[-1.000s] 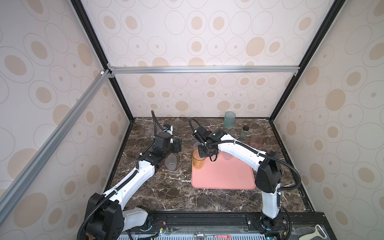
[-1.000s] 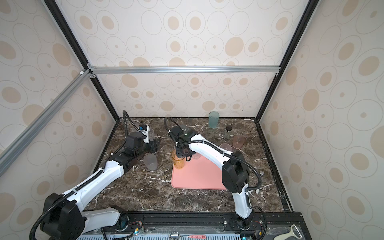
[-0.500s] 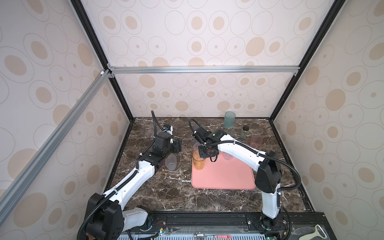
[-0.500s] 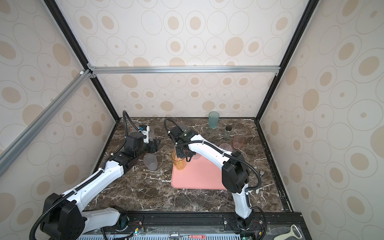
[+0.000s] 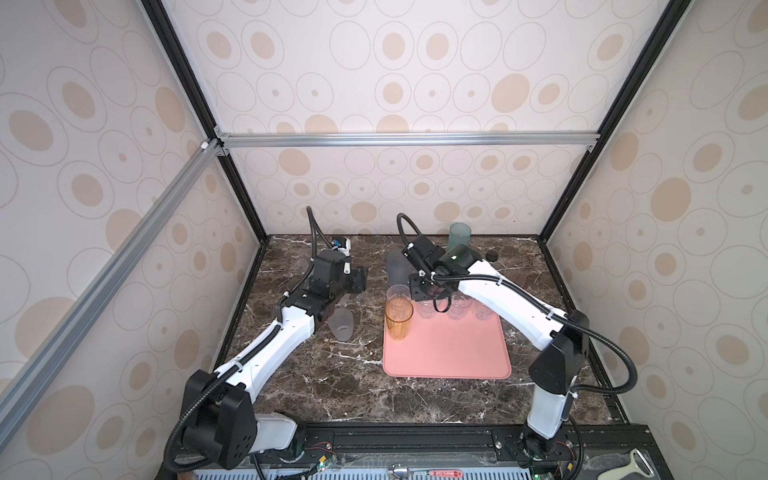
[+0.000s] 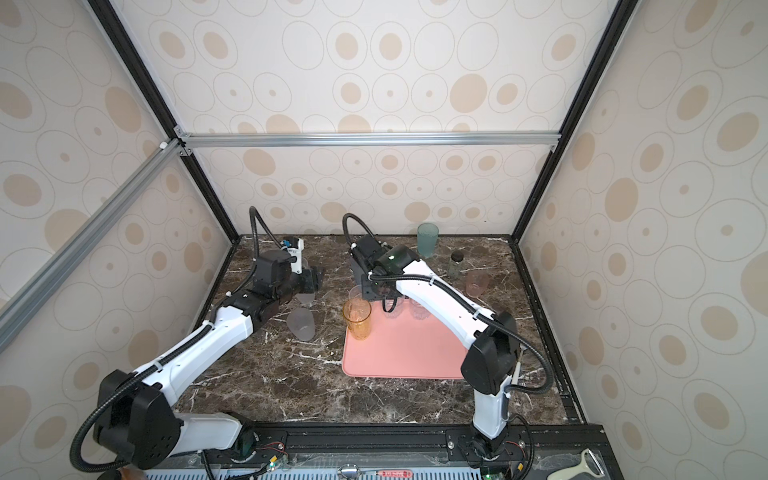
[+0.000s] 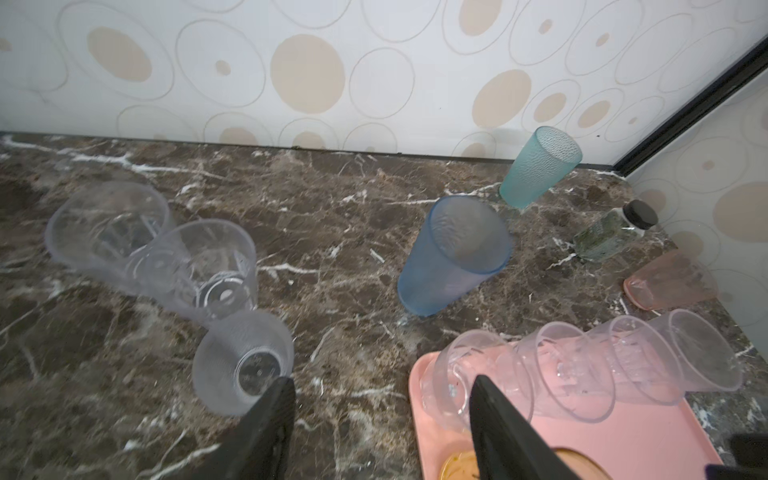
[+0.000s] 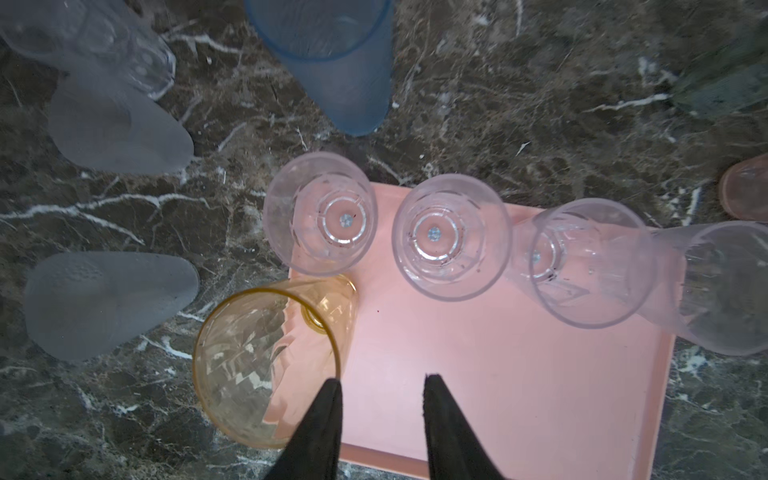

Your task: Place the glasses into the tray

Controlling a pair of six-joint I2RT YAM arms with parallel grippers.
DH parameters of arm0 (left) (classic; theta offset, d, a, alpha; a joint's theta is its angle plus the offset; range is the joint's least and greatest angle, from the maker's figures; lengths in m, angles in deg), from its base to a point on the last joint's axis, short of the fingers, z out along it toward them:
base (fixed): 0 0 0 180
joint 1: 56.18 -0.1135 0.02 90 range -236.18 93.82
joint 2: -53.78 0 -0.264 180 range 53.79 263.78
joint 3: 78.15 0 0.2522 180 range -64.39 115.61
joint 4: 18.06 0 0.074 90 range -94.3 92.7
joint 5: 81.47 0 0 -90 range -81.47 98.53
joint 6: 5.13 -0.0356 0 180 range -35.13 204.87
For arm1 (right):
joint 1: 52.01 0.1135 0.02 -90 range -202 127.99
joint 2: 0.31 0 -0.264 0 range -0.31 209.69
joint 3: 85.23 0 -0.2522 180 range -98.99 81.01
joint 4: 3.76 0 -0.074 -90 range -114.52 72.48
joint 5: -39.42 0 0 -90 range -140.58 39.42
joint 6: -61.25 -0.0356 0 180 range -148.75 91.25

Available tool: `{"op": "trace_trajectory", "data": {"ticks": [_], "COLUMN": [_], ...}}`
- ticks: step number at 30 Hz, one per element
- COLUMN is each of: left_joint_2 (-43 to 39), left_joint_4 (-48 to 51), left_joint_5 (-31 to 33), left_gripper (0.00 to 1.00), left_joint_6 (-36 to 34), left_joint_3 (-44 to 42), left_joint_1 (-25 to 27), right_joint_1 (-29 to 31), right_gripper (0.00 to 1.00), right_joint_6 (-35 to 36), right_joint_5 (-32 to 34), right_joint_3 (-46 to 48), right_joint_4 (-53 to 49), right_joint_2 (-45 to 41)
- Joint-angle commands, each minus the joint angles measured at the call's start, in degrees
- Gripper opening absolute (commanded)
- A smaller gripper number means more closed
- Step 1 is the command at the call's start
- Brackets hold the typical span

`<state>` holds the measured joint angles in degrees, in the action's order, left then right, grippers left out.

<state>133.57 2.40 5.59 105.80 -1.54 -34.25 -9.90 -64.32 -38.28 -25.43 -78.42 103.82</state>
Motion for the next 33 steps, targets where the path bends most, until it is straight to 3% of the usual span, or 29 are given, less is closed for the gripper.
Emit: {"op": "trace_trajectory", "data": {"ticks": [1,6,13,33], "left_joint_2": [6.6,20.5,33.8,45.7], "left_joint_4": [3.5,12.6,22.1,27.2], "left_joint_5": [-8.8,-10.4,-10.1,-4.9], "left_gripper": [0.65,0.62,0.59,0.39], "left_joint_6": [-2.8,-5.6,-8.7,-9.6], "left_joint_3": [8.2,23.4,40.8,53.0], "left_joint_1": [-0.5,-0.6,-0.3,2.4], "right_joint_1": [-1.8,-3.0,-3.5,-3.6], "right_gripper": [0.36,0.36,0.36,0.36], "right_joint_6": [-1.6,-2.6,-4.2,-3.4], "right_joint_5": [2.3,3.7,3.9,4.3], "right_joint_3": [2.6,7.1,12.3,13.5], "right_joint_4": [1.0,3.7,7.3,8.3], "right_joint_2": [-3.1,-5.4,-7.6,-6.4]}}
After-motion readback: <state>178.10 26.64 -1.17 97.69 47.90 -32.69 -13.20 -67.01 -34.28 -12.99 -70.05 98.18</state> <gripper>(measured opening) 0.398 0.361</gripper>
